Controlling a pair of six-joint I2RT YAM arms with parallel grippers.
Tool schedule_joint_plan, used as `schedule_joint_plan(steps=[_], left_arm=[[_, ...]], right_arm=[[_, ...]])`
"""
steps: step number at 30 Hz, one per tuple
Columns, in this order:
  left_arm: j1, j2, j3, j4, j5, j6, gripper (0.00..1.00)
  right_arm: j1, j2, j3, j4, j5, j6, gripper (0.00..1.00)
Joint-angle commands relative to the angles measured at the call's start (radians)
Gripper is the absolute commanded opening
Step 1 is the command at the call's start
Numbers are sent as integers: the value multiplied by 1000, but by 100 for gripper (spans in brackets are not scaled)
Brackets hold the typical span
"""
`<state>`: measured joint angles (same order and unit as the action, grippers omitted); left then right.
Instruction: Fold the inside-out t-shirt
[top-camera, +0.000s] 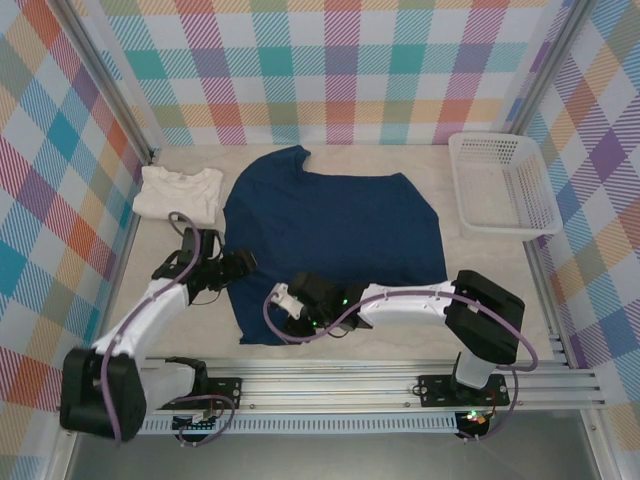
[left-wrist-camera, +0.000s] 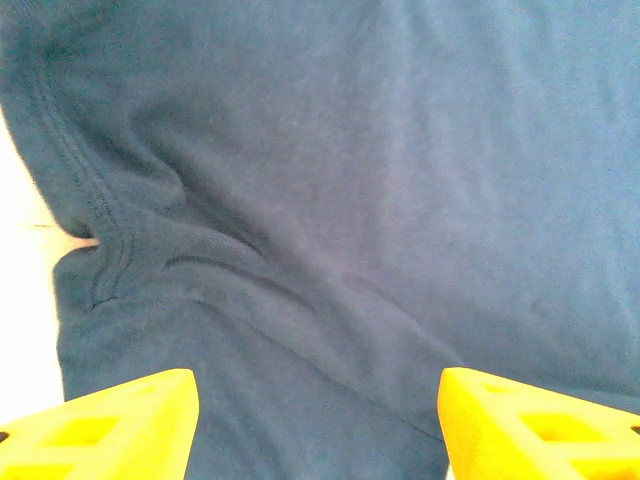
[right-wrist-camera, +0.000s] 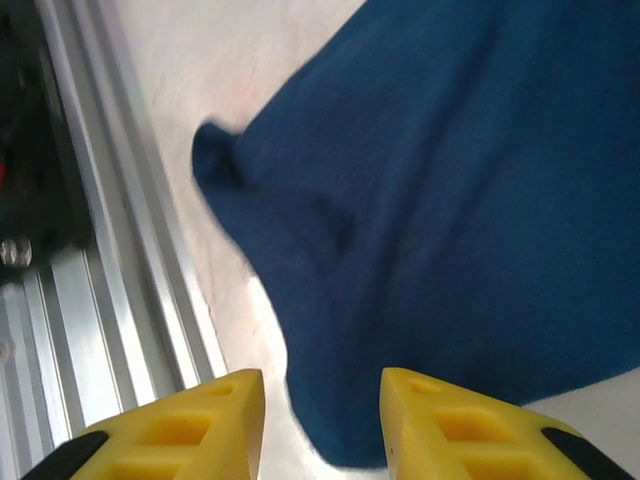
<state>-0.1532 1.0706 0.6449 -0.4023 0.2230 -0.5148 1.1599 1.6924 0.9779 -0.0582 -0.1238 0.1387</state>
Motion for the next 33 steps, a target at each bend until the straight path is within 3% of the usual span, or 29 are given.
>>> schedule_joint_plan(steps=[1,4,8,13,21,25,28,33], left_arm=[[6,-123,-62,-184,-36,-57,64],[-4,-221,-118,-217,36,-143,63],[-69,-335,-153,-290,-69,-207,62],[-94,-256,-153,-191,-121,-152,62],[-98,90,67,196,-99,-50,62],[-84,412,288,211,-181,10,62],[-47,628,448,220,-151,19,62],[-34,856,705,156,-158,80,63]], right_arm=[[-49,49,13,134,-59,123,35],[-103,102,26,176,-92,203,35],[-140,76,9,143,-83,198,35],[-199,-41,-66,64,-58,145,37],[-454,-166,-79,-46,-25,117,43],[-616,-149,-39,-98,23,179,46],[-759,-117,-4,-116,16,207,48],[-909,5,123,-111,13,190,54]])
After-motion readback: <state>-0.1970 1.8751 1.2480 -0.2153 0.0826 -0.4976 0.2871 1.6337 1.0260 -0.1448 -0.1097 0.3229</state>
